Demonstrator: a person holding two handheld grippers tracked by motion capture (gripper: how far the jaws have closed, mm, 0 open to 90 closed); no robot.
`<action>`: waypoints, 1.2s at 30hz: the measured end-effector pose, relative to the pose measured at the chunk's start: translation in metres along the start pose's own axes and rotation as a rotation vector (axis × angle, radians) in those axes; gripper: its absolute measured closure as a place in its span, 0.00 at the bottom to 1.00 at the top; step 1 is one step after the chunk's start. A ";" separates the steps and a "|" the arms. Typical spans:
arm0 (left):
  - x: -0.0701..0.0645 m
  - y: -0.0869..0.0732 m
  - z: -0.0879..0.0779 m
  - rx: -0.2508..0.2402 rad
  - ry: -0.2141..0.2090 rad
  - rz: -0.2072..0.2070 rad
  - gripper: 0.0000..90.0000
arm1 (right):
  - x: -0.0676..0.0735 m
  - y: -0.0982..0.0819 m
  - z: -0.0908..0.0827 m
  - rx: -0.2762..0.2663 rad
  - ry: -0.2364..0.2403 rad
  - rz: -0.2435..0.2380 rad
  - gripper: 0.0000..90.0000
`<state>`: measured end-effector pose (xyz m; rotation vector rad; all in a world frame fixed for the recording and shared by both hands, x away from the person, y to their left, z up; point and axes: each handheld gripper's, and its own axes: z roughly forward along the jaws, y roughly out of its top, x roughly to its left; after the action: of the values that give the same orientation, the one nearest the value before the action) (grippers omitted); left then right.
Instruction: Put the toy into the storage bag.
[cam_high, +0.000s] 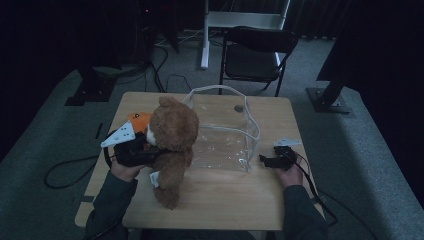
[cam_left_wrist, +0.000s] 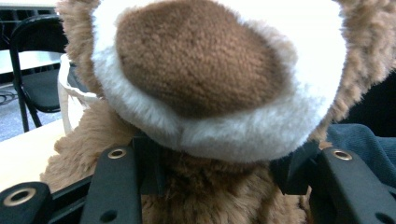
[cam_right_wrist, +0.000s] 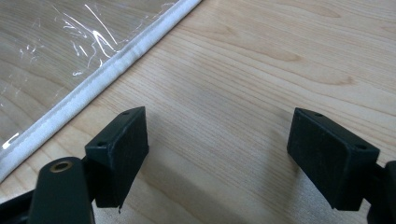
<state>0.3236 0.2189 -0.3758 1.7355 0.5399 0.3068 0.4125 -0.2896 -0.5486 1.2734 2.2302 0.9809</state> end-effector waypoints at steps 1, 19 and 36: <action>0.001 0.000 0.000 -0.001 -0.001 -0.001 0.52 | 0.000 0.000 0.000 0.000 0.000 0.000 0.22; 0.011 0.008 -0.008 -0.003 0.035 -0.003 0.52 | 0.000 0.000 0.000 -0.002 0.000 -0.001 0.22; 0.018 0.015 -0.014 -0.013 0.058 -0.002 0.52 | 0.000 0.000 0.000 -0.001 0.000 -0.001 0.22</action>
<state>0.3356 0.2373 -0.3594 1.7172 0.5809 0.3595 0.4126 -0.2896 -0.5488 1.2714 2.2294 0.9815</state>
